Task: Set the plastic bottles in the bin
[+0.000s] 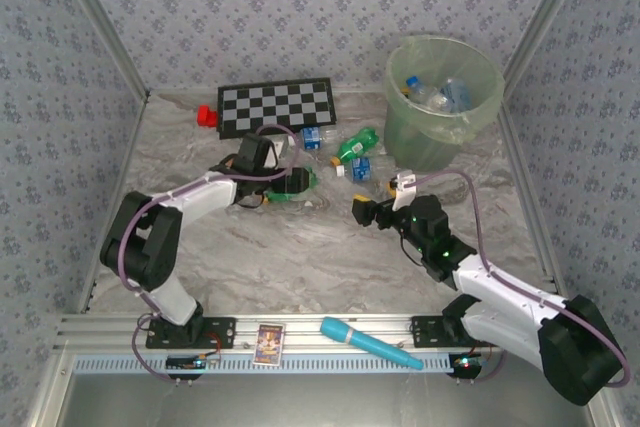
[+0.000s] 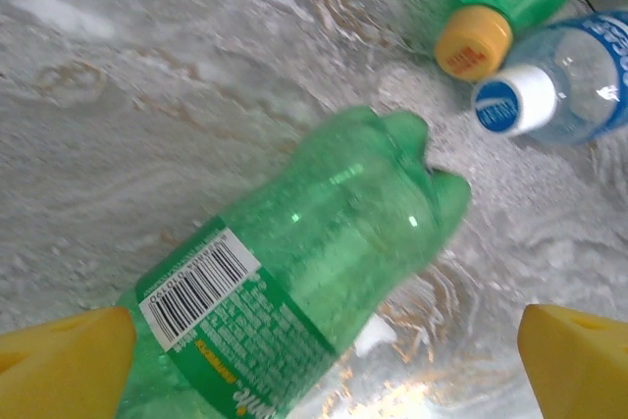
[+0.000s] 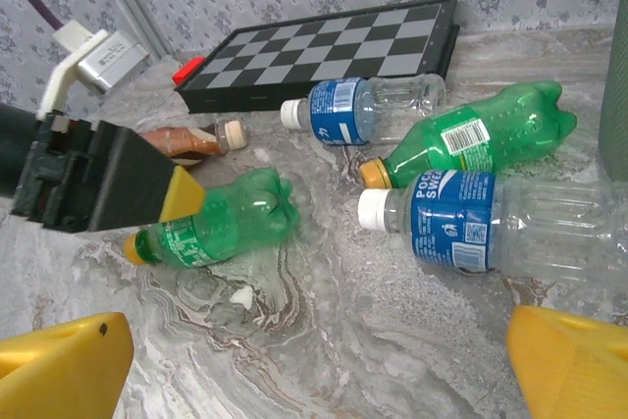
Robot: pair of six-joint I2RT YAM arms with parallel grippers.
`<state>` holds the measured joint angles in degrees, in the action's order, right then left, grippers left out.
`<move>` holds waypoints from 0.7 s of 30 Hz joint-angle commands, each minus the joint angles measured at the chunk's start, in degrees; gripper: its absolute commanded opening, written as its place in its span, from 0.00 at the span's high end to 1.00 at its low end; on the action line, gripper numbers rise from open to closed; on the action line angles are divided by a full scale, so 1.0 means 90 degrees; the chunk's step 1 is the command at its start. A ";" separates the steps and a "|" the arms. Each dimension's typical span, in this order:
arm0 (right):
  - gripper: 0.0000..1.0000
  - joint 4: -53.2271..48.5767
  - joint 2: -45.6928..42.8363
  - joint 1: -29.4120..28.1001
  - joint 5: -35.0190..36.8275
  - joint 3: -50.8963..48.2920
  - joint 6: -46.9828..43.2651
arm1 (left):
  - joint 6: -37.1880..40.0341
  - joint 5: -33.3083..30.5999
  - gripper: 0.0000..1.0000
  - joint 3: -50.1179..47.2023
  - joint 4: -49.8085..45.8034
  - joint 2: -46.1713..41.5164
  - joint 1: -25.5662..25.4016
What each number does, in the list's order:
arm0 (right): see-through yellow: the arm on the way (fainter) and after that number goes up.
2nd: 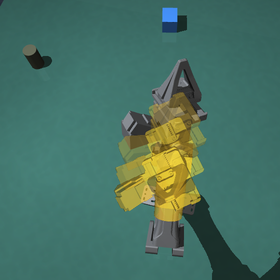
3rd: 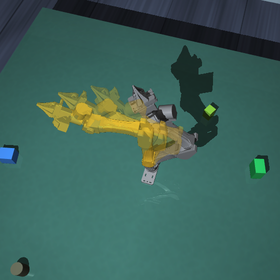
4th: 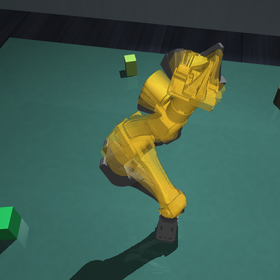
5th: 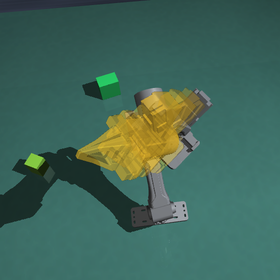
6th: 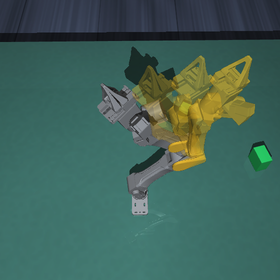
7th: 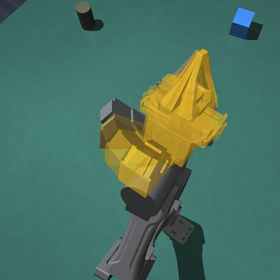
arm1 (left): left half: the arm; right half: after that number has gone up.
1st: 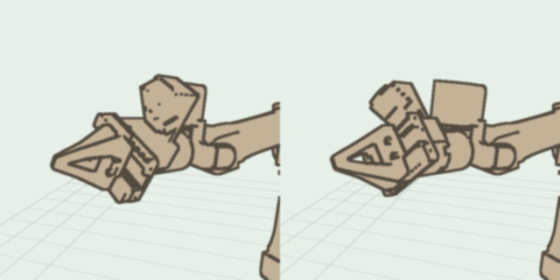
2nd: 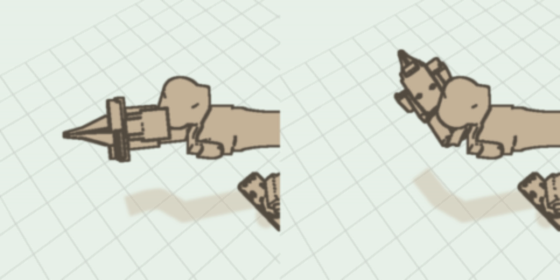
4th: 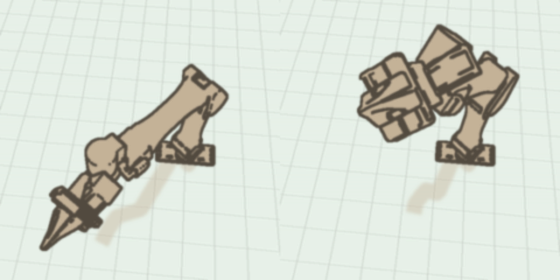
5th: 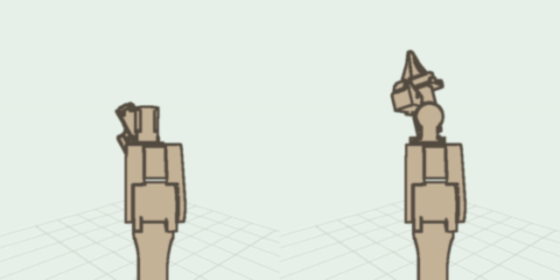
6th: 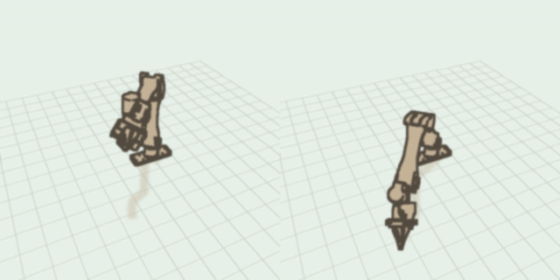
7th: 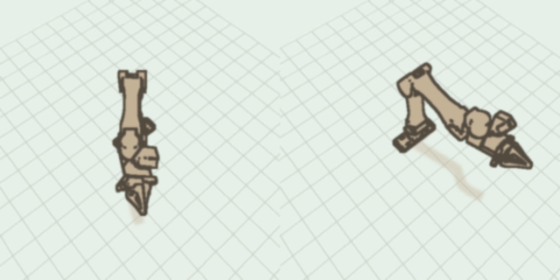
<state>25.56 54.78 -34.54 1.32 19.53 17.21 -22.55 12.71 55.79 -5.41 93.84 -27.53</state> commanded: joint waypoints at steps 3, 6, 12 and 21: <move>0.01 0.0168 0.0118 -0.0019 0.0098 0.0083 0.0127 | -0.0242 0.0080 0.00 -0.0414 -0.0107 -0.0426 -0.0209; 0.01 0.0148 0.0148 -0.0023 0.0125 0.0090 0.0112 | -0.0398 0.0042 0.00 -0.0620 -0.0060 -0.0659 -0.0294; 0.01 0.0138 0.0170 -0.0019 0.0137 0.0104 0.0134 | -0.0278 -0.0416 0.11 -0.0872 -0.0267 -0.0759 -0.0620; 0.01 0.0149 0.0270 -0.0019 0.0137 0.0113 0.0136 | -0.0959 -0.0942 0.07 -0.0671 -0.0181 -0.0134 -0.0777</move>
<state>25.56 57.06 -34.54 1.74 19.53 17.63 -28.62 6.13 48.25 -7.35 91.35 -33.58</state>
